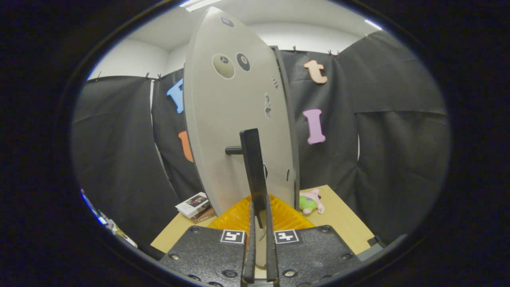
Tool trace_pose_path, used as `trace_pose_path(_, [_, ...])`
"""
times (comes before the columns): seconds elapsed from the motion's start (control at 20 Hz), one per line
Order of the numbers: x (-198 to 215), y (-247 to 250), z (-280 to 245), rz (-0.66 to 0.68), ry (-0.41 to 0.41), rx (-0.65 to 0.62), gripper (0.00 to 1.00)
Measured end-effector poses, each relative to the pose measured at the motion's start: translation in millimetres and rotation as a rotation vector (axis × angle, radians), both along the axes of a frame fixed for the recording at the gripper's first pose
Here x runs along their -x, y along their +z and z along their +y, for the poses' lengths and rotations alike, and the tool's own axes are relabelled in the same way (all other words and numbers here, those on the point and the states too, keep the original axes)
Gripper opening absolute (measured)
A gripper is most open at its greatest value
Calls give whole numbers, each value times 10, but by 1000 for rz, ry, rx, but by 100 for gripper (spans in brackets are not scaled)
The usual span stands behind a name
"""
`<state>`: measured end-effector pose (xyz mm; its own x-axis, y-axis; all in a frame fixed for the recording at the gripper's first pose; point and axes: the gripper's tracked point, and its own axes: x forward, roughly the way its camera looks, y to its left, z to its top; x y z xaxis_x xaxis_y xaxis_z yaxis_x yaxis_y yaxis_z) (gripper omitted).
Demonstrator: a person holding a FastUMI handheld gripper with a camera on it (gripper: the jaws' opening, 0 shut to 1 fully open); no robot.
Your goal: Open the shoe cabinet door, grab the shoes and put them into the shoe cabinet, then close the shoe cabinet door.
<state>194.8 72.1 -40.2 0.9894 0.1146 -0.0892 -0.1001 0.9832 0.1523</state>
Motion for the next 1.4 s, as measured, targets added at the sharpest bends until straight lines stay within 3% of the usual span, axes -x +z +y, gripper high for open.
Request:
trace_pose_path(0.3, [-64, -20, -452, 8, -144, 12, 6])
trace_pose_path(0.9, [-64, -15, -471, 10, -19, 14, 4])
trace_pose_path(1.15, [-57, -31, -570, 10, -39, 55, 4])
trace_pose_path(1.4, [17, -76, -690, 23, -111, 74, 8])
